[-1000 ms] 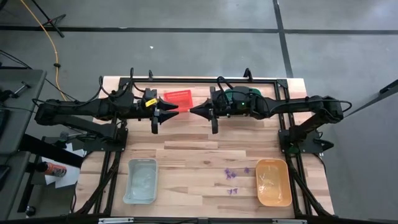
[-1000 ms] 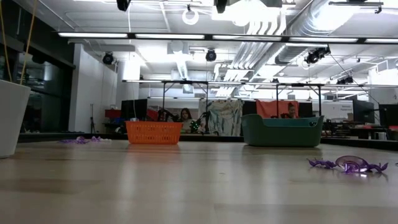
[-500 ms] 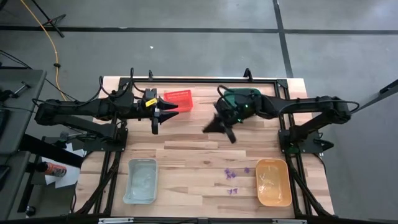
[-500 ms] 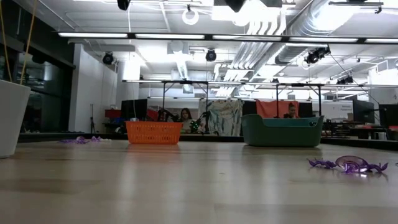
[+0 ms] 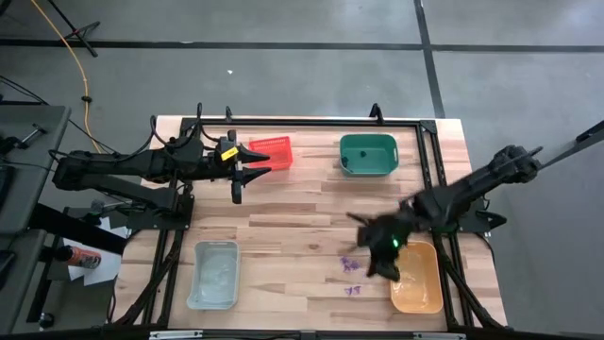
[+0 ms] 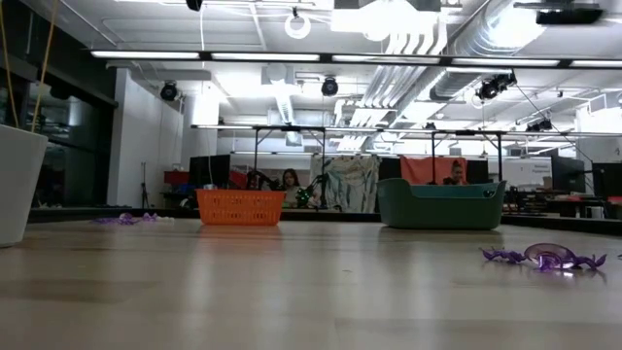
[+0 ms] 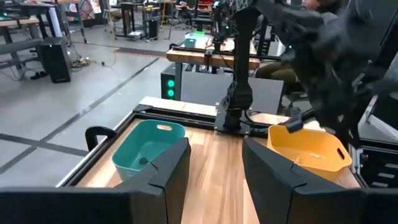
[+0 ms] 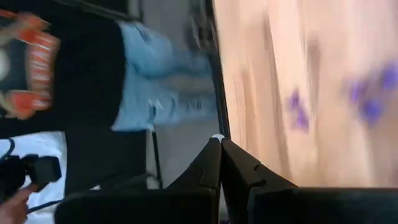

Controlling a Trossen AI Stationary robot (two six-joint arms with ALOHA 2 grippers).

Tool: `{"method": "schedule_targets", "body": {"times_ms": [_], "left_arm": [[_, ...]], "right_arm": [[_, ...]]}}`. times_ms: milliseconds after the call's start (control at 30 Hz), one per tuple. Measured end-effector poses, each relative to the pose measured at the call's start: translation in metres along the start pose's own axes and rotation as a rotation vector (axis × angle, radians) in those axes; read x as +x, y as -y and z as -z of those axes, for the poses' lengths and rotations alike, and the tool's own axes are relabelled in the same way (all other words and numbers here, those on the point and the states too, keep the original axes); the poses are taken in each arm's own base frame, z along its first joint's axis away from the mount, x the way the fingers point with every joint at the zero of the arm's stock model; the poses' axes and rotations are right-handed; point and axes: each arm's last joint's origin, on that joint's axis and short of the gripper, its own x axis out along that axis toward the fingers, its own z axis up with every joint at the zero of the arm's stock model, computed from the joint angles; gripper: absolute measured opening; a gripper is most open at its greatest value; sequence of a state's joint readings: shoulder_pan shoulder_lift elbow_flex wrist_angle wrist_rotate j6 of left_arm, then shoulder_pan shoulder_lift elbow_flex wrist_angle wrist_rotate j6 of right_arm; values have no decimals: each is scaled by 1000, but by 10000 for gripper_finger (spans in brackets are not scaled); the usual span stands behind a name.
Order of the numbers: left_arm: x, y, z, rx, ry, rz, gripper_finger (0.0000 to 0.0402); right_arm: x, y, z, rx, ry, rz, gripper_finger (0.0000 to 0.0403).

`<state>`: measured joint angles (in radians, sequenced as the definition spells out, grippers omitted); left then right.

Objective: Sort Halloween decoration
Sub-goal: Put the white bone toy into the yellow bin, then put the purple witch hat toy into the orange bin

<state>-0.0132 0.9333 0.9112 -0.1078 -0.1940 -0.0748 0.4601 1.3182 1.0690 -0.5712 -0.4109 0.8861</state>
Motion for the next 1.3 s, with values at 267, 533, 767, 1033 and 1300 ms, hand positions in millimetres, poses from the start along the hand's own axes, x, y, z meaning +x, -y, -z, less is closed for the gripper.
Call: {"method": "schedule_targets", "body": {"times_ms": [267,533,767,1033,1300], "left_arm": [[0,0,0,1,0,0,136],[0,0,0,1,0,0,136],[0,0,0,1,0,-3,136],[0,-1,0,0,2,-37,136],[0,-1,0,0,2,-36,136]], "right_arm": [[48,28,73,335,-207,185,0],[62,66,105,567,-277,357,0],[60,62,101,539,-222,358,9],[52,46,96,426,-245,356,123],[36,5,69,172,-163,189,204]]}}
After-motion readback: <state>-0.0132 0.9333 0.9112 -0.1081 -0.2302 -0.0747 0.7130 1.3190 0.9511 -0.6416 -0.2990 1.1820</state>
